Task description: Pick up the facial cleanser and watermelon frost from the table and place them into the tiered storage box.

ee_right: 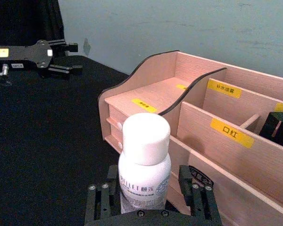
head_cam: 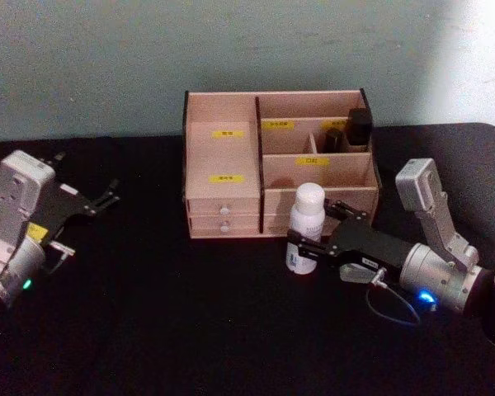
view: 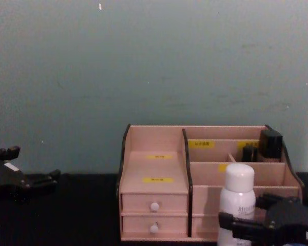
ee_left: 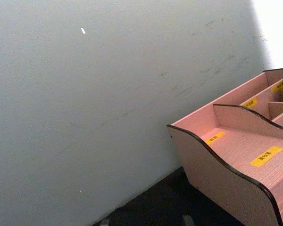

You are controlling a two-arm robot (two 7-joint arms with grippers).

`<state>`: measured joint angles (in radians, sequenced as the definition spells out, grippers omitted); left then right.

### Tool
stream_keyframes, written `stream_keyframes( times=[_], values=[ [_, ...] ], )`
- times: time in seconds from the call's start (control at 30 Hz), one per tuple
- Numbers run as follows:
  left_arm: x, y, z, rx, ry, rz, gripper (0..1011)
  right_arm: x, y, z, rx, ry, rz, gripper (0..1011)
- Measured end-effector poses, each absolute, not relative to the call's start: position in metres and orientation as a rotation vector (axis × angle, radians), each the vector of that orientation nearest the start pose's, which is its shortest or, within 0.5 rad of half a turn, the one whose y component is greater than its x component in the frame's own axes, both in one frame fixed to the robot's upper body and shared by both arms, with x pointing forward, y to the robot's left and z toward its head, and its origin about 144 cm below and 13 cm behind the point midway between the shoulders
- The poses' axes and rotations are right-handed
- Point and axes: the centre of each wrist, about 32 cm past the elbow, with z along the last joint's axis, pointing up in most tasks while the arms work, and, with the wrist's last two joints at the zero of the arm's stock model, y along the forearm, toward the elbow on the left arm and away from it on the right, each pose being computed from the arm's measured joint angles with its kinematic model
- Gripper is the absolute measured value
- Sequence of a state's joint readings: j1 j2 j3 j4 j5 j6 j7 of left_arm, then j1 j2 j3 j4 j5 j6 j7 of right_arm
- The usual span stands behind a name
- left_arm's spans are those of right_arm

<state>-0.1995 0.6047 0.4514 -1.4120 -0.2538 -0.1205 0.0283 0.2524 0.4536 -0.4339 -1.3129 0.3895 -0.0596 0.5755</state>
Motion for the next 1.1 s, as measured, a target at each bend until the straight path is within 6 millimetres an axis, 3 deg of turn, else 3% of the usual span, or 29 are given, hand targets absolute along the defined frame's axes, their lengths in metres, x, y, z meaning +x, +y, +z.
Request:
stream_keyframes(
  times=[0.2,0.33,1.1],
  values=[
    [0.4886,0.3097,1.1398,0.304,-0.285,1.248,1001,0.5080,-0.2745,1.1263,-0.178,0.019,-0.717,647],
    [0.4886,0.3097,1.1398,0.305,-0.285,1.248,1001,0.5080,-0.2745,1.1263,-0.178,0.019,-0.718,586],
    [0.4886,0.3097,1.1398,0.304,-0.285,1.248,1001,0.5055,-0.2764,1.1313,-0.171,-0.012,-0.686,586]
  ],
)
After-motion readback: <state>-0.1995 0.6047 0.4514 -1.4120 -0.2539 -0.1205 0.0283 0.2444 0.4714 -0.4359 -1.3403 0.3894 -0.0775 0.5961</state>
